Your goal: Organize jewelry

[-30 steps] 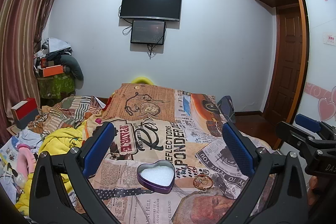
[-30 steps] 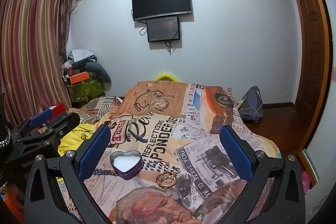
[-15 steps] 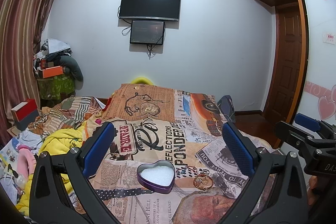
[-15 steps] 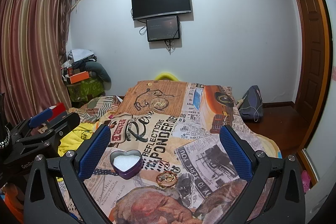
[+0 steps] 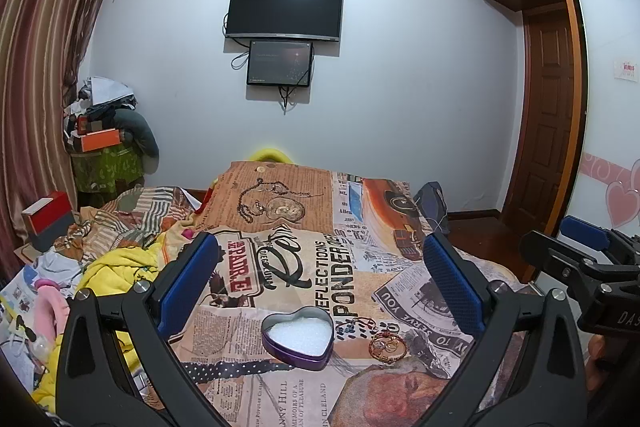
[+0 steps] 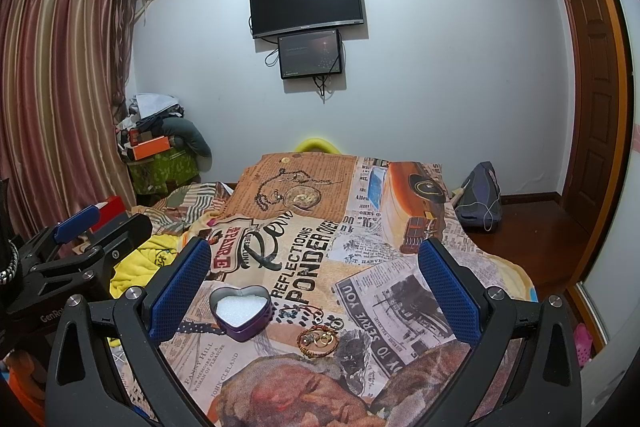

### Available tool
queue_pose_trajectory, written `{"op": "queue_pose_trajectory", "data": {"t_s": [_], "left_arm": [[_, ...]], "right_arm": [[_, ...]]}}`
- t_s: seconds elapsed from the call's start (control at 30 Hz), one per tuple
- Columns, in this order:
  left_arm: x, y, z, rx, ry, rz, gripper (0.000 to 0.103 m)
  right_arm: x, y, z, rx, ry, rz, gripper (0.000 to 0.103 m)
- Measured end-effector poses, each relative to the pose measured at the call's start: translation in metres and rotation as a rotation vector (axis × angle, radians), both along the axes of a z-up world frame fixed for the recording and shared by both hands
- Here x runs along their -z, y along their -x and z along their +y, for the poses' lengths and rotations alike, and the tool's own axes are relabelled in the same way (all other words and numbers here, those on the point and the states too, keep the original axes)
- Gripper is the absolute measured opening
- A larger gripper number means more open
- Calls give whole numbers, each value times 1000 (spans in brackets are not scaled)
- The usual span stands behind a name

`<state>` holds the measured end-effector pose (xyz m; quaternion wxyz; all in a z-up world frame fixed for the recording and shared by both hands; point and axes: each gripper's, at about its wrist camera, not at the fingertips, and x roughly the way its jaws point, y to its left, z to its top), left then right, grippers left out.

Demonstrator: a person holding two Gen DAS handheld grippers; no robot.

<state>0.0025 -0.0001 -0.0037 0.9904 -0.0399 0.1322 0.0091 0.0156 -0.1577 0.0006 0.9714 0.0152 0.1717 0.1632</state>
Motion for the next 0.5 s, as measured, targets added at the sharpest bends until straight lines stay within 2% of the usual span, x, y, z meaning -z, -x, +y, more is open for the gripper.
{"op": "queue_pose_trajectory", "data": {"t_s": [0.5], "left_arm": [[0,0,-1,0,0,1,103]], "right_arm": [[4,2,2,2,-1,1,103]]}}
